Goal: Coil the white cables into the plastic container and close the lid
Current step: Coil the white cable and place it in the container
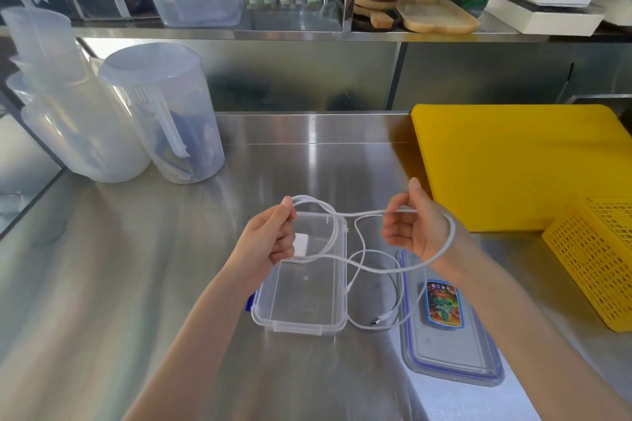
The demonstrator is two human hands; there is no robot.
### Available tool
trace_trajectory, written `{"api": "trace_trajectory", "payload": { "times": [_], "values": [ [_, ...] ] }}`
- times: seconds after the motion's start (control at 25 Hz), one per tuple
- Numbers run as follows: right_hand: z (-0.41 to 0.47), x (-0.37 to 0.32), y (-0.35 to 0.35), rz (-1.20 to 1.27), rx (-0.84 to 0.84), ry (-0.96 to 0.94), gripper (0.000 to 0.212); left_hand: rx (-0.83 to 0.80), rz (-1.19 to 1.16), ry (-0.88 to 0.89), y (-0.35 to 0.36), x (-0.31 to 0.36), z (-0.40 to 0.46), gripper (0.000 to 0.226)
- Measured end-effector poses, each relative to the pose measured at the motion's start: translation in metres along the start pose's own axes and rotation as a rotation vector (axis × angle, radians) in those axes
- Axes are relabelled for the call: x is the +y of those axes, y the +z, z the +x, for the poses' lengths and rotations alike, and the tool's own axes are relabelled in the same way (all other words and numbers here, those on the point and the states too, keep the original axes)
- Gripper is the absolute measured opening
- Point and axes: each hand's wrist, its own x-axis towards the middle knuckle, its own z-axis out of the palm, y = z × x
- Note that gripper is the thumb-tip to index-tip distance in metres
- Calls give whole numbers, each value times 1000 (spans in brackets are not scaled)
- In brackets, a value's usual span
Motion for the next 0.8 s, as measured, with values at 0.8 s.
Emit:
{"api": "trace_trajectory", "payload": {
  "times": [0.8],
  "values": [
    [-3, -7, 13, -438, -1, -269, 23, -82, -728, -114, 24, 26, 3, 39]
  ]
}}
